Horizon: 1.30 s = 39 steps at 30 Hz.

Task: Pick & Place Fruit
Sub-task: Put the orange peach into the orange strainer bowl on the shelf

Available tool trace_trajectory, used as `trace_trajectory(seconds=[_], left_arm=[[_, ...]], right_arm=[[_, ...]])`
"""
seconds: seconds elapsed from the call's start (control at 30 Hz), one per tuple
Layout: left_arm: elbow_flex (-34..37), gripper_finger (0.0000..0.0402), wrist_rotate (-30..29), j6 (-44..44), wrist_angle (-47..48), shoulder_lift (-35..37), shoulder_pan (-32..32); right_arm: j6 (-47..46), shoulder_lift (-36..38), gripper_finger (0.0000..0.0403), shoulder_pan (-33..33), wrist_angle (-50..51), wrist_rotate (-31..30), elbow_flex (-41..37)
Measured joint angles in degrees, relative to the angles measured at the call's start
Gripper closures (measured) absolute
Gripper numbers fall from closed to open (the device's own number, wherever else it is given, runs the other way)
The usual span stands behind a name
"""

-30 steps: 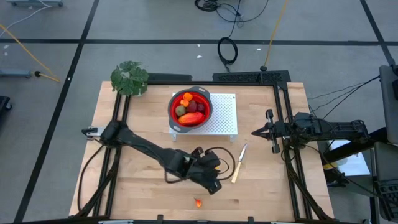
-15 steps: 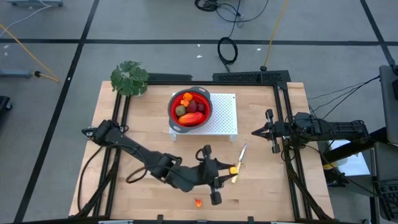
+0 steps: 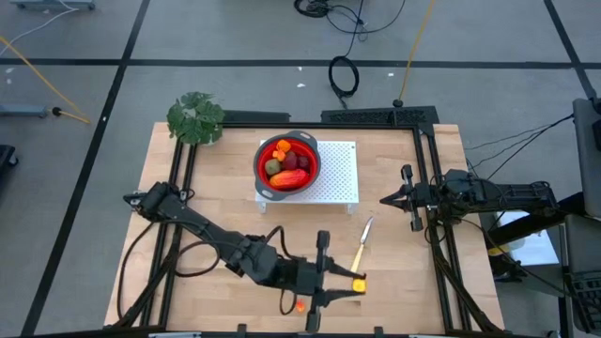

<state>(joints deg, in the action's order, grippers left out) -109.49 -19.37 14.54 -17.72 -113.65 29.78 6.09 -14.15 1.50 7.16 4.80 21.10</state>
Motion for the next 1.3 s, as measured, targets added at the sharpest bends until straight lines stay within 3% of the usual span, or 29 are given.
trace_trajectory(seconds=[0.23,0.33,0.63,0.87,1.1,1.3], left_arm=[[0.0,0.0311,1.3,1.4,-0.6,0.0,0.0],[0.0,0.0311,-2.1,-2.2,-0.5,0.0,0.0],[0.0,0.0311,-34.0,-33.6,-0.6,0.0,-0.1],[0.0,0.0311,-49.0,-58.7,-0.6,0.0,-0.1],[0.0,0.0311,-53.0,-74.2,-0.6,0.0,-0.1],[0.0,0.0307,-52.9,-77.3,-0.6,0.0,-0.1]], right_arm=[[0.1,0.0,0.0403,0.0,0.0,0.0,0.0],[0.2,0.0,0.0403,0.0,0.0,0.0,0.0],[0.1,0.0,0.0403,0.0,0.0,0.0,0.0],[0.1,0.0,0.0403,0.0,0.0,0.0,0.0],[0.1,0.0,0.0403,0.0,0.0,0.0,0.0],[0.1,0.0,0.0403,0.0,0.0,0.0,0.0]])
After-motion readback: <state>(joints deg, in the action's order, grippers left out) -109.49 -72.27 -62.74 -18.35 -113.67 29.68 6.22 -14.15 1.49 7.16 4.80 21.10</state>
